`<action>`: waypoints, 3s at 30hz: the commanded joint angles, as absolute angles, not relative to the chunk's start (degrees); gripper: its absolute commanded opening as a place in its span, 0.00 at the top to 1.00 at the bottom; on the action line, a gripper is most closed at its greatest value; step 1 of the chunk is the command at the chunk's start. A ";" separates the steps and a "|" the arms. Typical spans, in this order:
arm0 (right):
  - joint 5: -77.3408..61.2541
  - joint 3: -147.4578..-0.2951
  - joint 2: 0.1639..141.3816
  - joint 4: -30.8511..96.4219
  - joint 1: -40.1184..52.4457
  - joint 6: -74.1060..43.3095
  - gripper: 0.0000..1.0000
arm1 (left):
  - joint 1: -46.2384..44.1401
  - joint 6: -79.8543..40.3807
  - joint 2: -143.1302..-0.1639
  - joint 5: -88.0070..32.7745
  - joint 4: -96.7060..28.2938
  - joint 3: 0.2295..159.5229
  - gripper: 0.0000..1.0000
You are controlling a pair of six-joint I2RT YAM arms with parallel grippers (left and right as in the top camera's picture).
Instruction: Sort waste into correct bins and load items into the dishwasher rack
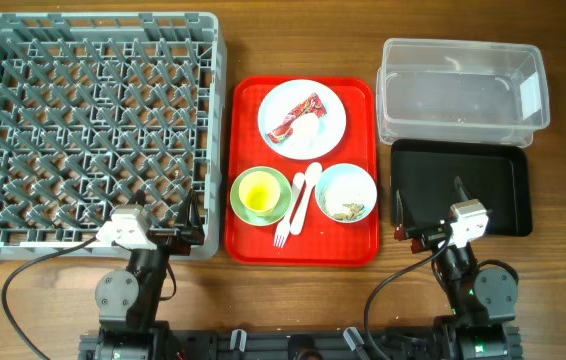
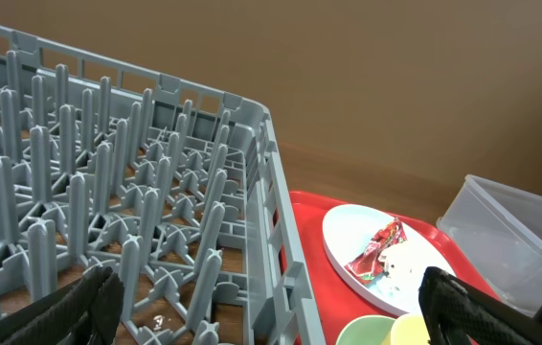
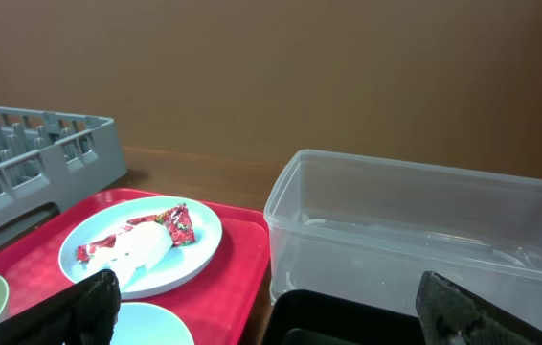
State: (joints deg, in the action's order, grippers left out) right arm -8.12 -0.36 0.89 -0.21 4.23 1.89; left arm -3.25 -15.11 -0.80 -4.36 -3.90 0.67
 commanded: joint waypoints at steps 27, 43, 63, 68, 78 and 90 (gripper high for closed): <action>-9.04 -0.30 1.04 -0.60 4.54 2.96 0.00 | -2.92 -13.93 -0.49 -4.84 -4.05 0.32 0.00; -7.35 -2.79 1.10 2.35 4.54 -0.36 0.00 | -2.92 -14.11 -0.69 -3.86 -5.45 2.46 0.00; -8.95 -71.70 67.75 54.28 4.56 -3.27 0.00 | -2.92 -13.93 -48.95 -1.43 -49.21 48.42 0.00; -22.57 -76.09 75.83 43.79 5.63 -5.30 0.00 | -2.92 -13.93 -49.08 -1.41 -49.12 48.42 0.00; 3.33 -76.09 92.95 29.08 28.38 -16.43 0.01 | -2.92 -13.91 -49.08 -1.41 -49.12 48.42 0.00; 3.40 -76.09 114.67 21.19 28.53 -35.09 0.17 | -2.92 -13.91 -49.08 -1.41 -49.12 48.42 0.00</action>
